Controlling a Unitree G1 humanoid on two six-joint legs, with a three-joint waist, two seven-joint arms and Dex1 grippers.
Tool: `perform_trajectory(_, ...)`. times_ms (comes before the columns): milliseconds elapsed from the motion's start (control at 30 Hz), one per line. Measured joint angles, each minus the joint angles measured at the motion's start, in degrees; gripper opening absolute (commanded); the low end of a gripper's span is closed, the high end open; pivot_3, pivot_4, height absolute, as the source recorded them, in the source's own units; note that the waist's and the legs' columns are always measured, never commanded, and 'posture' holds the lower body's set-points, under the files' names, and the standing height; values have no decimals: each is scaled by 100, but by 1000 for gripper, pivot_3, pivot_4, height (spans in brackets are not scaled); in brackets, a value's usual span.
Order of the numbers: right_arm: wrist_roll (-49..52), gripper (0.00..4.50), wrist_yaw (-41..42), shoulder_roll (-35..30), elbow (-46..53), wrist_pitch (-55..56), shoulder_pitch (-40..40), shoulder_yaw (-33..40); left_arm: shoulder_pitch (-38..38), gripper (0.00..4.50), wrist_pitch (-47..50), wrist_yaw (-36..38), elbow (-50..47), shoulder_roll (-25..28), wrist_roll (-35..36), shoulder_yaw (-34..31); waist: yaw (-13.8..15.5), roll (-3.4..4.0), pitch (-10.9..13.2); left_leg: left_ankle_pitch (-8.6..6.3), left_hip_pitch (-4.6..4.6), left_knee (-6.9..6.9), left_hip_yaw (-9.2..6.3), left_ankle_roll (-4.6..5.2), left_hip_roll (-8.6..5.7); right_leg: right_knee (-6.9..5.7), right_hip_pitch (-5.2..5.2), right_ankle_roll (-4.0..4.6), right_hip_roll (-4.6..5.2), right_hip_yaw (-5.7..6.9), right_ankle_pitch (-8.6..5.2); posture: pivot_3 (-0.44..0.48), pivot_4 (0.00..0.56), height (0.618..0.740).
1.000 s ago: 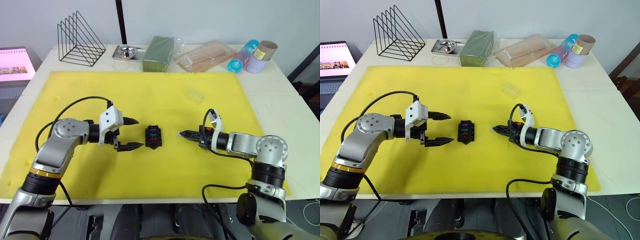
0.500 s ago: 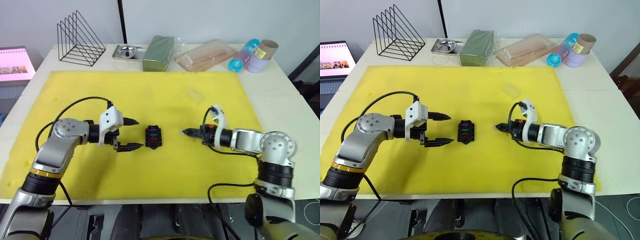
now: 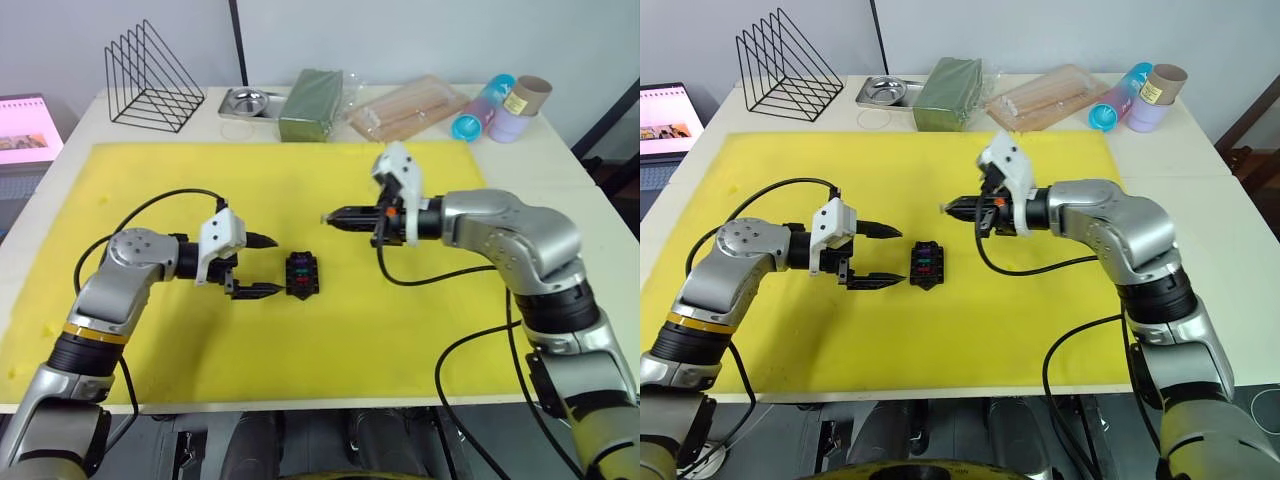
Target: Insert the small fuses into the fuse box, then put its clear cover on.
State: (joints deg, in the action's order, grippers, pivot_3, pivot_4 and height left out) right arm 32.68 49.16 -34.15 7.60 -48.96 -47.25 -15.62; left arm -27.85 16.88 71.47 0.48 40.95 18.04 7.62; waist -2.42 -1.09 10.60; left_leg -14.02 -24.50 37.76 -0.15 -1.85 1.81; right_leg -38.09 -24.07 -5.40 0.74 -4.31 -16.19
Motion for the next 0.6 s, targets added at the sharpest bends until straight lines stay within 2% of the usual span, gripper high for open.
perform_trajectory(233,-811,34,693,442,-939,899,-257,-634,-6,4500,-33,59,106,-56,-34,56,-5,0,0,0,0,1,-1,0,-1,-5,-3,3,2,1,2,0,150,740)
perform_trajectory(600,-1362,34,1395,835,-1847,1776,-282,-642,-2,4500,-33,9,104,-97,-58,59,1,0,0,0,-1,2,-3,-1,-1,-10,-4,4,3,2,4,0,150,740)
